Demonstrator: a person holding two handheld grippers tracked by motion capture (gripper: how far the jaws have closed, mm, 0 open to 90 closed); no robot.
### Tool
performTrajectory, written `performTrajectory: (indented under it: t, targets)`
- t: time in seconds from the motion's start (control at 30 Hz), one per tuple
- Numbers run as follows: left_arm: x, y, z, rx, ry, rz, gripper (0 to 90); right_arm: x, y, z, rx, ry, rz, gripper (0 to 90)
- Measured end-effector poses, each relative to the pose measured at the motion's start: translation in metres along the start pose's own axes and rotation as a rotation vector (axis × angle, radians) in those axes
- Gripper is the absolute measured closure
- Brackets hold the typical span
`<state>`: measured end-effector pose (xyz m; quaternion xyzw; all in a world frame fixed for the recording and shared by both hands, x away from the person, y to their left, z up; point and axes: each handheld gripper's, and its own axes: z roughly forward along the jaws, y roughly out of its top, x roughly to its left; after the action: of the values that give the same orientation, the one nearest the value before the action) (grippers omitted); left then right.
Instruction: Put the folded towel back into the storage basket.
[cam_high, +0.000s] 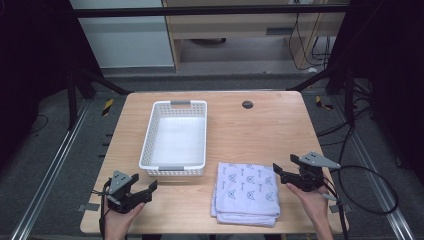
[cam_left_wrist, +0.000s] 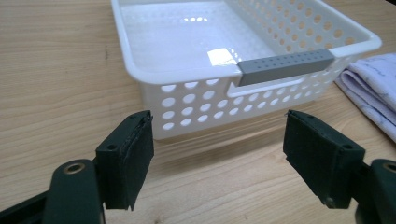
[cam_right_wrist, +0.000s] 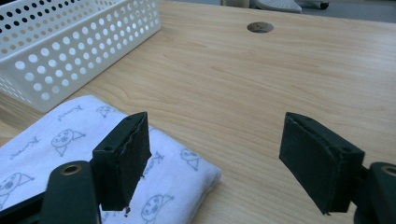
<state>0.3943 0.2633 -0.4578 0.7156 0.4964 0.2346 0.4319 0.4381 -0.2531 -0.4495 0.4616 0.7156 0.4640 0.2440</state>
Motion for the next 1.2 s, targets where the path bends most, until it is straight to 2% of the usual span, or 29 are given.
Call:
performTrajectory:
  t: [0.23, 0.53, 0.63, 1.0, 1.2]
  targets:
    - [-0.011, 0.002, -0.001, 0.001, -0.031, 0.019, 23.8, 0.007, 0.006, 0.0, -0.005, 0.017, -0.017, 23.6]
    - [-0.022, 0.009, 0.0, -0.004, -0.055, 0.052, 23.7, 0.009, 0.012, 0.0, -0.004, 0.029, -0.017, 22.8]
    - [-0.023, 0.016, -0.001, -0.026, -0.065, 0.06, 24.2, 0.011, 0.016, -0.001, -0.007, 0.03, -0.02, 22.3]
    - [-0.029, 0.03, 0.001, -0.045, -0.067, 0.074, 20.2, 0.01, 0.029, -0.002, -0.021, 0.032, -0.011, 21.5]
    - [-0.039, 0.037, 0.006, -0.046, -0.081, 0.089, 19.5, 0.011, 0.037, -0.003, -0.035, 0.029, -0.004, 21.4]
